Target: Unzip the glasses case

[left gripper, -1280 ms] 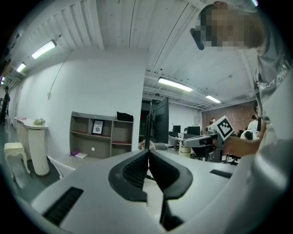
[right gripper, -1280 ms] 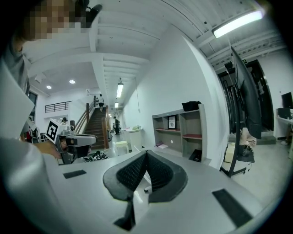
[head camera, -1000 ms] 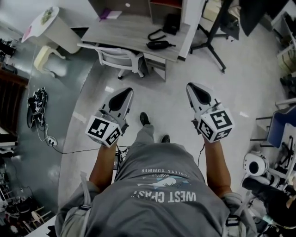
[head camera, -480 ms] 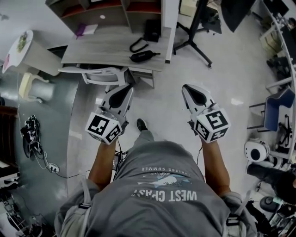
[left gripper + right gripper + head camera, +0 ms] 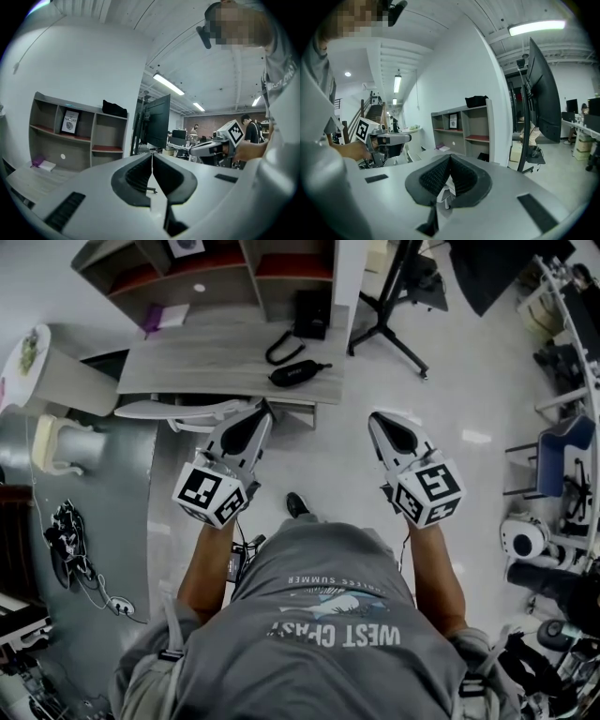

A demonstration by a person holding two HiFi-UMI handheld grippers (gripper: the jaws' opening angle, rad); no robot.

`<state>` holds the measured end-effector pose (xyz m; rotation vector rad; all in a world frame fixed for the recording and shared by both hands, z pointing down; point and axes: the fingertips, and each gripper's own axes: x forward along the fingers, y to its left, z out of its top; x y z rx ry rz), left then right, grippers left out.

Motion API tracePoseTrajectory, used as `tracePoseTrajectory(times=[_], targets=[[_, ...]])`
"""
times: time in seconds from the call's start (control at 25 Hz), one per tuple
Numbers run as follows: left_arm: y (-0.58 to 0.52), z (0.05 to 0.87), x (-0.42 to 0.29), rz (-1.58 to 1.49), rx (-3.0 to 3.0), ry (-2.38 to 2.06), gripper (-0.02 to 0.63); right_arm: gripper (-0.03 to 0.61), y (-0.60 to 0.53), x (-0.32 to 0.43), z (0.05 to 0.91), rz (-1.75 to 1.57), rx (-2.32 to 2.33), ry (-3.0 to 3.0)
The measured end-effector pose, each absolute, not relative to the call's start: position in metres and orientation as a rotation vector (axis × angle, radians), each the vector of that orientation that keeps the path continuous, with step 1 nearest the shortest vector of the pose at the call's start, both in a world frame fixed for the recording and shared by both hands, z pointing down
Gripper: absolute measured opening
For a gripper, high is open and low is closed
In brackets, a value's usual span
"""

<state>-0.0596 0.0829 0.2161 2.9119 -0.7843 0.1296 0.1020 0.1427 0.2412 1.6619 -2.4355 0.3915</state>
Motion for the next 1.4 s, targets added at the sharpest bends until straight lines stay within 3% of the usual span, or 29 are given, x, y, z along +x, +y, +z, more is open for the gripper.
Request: tracePoseTrajectory(times=[0.96,1.4], targets=[[-0.065,0.256,-0.123,0.155,2.797,-0.971,0.003,0.012,-0.03,0.055,0.285,0.374,1.432,-2.46],[-0.125,0.297,-0.102,0.244,2.666,-1.06,0.003,0.015,-0.124,0.068,0.319,0.341,1.21,-2.488]])
